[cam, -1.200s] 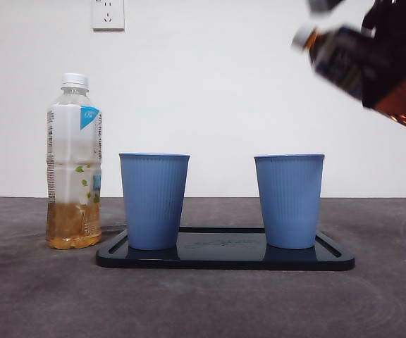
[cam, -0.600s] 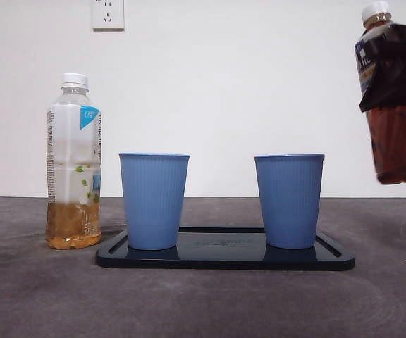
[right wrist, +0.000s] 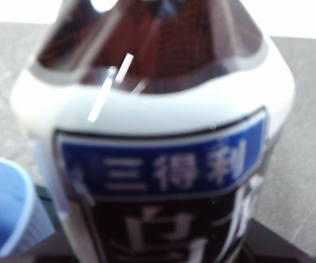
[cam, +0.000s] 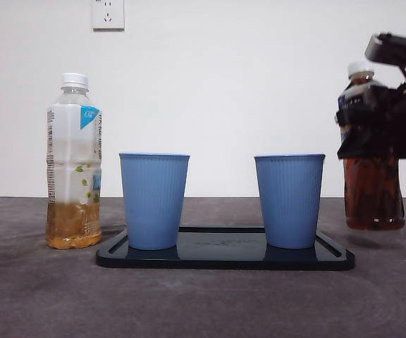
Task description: Pour the drink into the cup
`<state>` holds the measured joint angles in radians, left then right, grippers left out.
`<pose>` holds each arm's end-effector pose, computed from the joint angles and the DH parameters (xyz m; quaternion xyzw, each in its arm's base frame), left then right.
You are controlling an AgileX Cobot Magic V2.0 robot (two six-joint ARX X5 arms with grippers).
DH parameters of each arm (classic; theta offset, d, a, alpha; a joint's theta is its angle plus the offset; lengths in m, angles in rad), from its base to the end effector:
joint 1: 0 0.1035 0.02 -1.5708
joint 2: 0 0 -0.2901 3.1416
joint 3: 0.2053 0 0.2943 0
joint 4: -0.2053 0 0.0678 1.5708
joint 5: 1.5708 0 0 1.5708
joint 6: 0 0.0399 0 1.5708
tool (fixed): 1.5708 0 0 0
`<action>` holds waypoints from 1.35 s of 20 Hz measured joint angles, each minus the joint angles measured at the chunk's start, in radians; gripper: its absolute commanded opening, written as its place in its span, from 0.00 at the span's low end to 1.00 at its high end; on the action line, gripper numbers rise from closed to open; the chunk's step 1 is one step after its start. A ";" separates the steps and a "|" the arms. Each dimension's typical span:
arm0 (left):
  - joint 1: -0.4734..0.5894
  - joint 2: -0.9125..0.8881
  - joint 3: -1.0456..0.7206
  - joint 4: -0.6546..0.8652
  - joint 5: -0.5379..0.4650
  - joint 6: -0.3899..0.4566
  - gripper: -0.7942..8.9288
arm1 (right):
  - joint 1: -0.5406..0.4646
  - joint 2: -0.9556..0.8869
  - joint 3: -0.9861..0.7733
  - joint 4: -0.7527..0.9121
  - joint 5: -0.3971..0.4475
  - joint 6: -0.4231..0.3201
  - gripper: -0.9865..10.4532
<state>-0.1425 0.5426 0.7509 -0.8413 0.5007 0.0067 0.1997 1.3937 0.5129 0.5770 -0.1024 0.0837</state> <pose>0.1200 -0.0366 0.3108 -0.0524 0.3053 -0.3014 0.9018 0.2943 0.0637 0.1729 0.0335 0.1572 0.1423 0.9767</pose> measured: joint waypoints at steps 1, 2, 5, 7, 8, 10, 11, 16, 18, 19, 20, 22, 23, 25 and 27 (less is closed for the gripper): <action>0.000 0.000 0.000 0.000 0.000 0.000 0.54 | -0.001 0.024 0.000 0.022 0.001 0.000 0.15; 0.000 0.000 0.000 0.000 0.000 0.000 0.54 | -0.001 0.040 0.000 0.039 0.000 0.000 0.15; 0.000 0.000 0.000 0.000 0.000 0.000 0.54 | -0.003 0.079 0.000 0.079 0.000 0.000 0.20; 0.000 0.000 0.000 0.000 0.000 0.000 0.54 | -0.003 0.092 0.000 0.085 0.000 0.000 0.23; 0.000 0.000 0.000 0.000 0.000 0.000 0.54 | -0.003 0.092 0.000 0.084 0.000 0.000 0.23; 0.000 0.000 0.000 0.000 0.000 0.000 0.54 | -0.003 0.092 0.000 0.084 0.000 0.000 0.26; 0.000 0.000 0.000 0.000 0.000 0.000 0.54 | -0.003 0.092 0.000 0.084 0.000 0.000 0.28; 0.000 0.000 0.000 0.000 0.000 0.000 0.54 | -0.003 0.091 0.003 0.062 0.001 0.000 0.36; 0.000 0.000 0.000 0.000 0.000 0.000 0.54 | -0.003 0.086 0.006 0.045 0.001 0.000 0.38; 0.000 0.000 0.000 0.000 0.000 0.000 0.54 | -0.003 0.082 0.008 0.033 0.002 0.000 0.39; 0.000 0.000 0.000 0.000 0.000 0.000 0.54 | -0.003 0.076 0.008 0.019 0.002 0.000 0.41; 0.000 0.000 0.000 -0.001 -0.001 0.000 0.54 | -0.003 0.061 0.008 -0.021 0.016 0.000 0.43; 0.000 0.000 0.000 -0.001 -0.002 0.000 0.54 | -0.003 0.050 0.008 -0.029 0.027 0.000 0.44; 0.000 0.000 0.000 -0.001 -0.010 0.000 0.59 | -0.003 0.021 0.008 -0.058 0.028 0.000 0.46; 0.000 0.000 0.000 -0.001 -0.024 0.000 0.61 | -0.003 -0.014 0.008 -0.104 0.027 0.000 0.47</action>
<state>-0.1425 0.5426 0.7509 -0.8421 0.4770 0.0071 0.1963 1.3796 0.5209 0.4732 -0.0750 0.0837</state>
